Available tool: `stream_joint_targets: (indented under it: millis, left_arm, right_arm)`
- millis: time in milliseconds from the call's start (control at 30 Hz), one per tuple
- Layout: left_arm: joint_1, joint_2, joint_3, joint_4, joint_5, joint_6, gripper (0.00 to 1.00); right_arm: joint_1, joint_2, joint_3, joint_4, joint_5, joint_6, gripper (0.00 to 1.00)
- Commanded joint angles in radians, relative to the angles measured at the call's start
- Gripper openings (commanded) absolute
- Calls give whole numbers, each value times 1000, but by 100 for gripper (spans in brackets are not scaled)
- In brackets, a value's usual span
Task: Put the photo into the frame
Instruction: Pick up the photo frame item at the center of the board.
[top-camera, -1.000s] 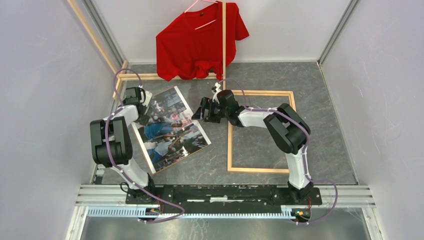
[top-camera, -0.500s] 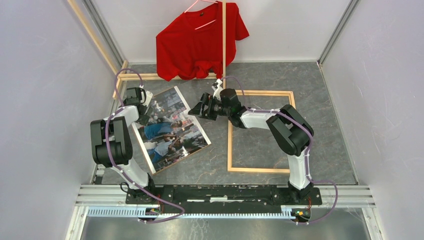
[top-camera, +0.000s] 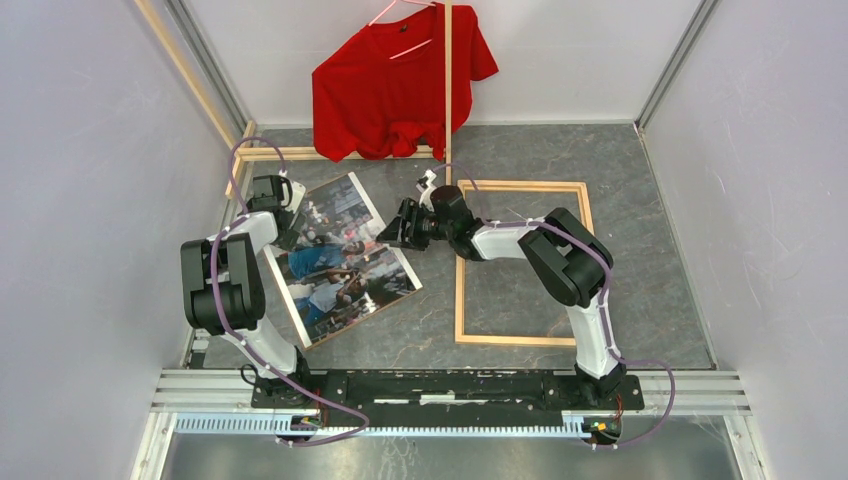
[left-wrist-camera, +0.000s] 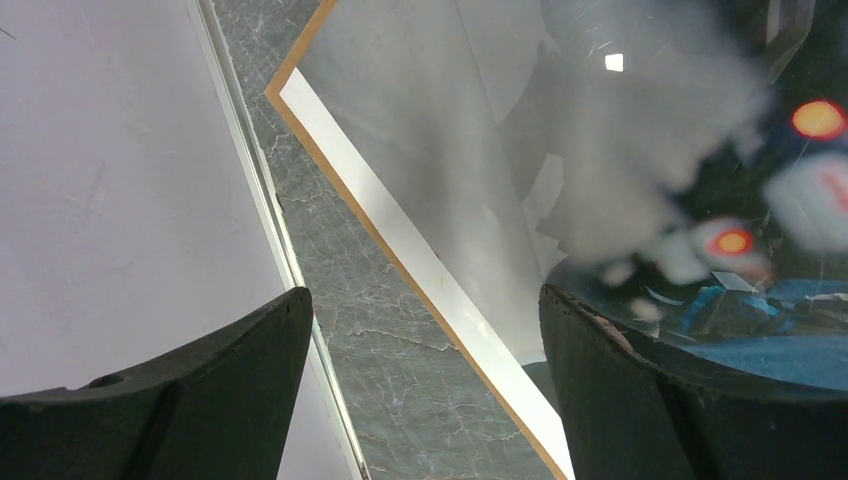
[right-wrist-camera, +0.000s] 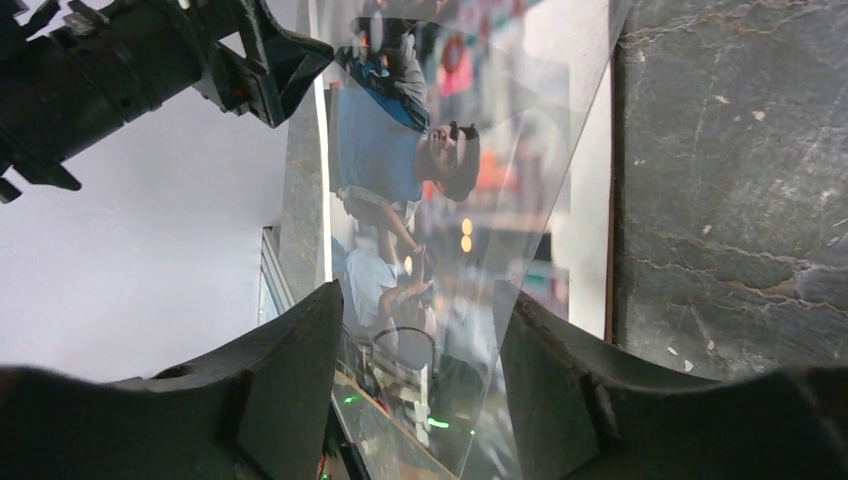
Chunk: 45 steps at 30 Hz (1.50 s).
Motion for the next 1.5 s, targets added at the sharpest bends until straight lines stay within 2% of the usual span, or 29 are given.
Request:
stream_joint_targets:
  millis: [0, 33, 133, 200, 300, 667, 833, 967, 1067, 1200, 1367, 1467]
  left_arm:
    - [7, 71, -73, -117, 65, 23, 91]
    - [8, 71, -73, -119, 65, 24, 91]
    - [7, 70, -67, -133, 74, 25, 91]
    - [14, 64, -47, -169, 108, 20, 92]
    - [46, 35, 16, -259, 195, 3, 99]
    - [74, -101, 179, -447, 250, -32, 100]
    - [73, -148, 184, -472, 253, -44, 100]
    - [73, -172, 184, -495, 251, -46, 100]
    - [73, -187, 188, -512, 271, -49, 100]
    - [68, -204, 184, -521, 289, -51, 100]
    - [58, -207, 174, -524, 307, -53, 100]
    - [47, -215, 162, -525, 319, -51, 100]
  right_arm:
    - [4, -3, 66, -18, 27, -28, 57]
    - [4, -5, 76, -33, 37, -39, 49]
    - [5, -8, 113, -91, 50, -76, 15]
    - [4, -24, 110, -100, 51, -85, 1]
    - [7, -78, 72, -104, 52, -105, 0]
    - [91, -408, -237, -120, 73, -191, 0]
    - [98, -631, -338, -230, 194, -276, 0]
    - [46, -821, -292, -432, 292, -401, 0]
    - [-39, -958, -234, -614, 334, -488, 0]
    - [-134, -1103, -93, -878, 435, -606, 0]
    - [-143, -1128, 179, -1198, 717, -766, 0]
    - [-142, -1087, 322, -1321, 804, -818, 0]
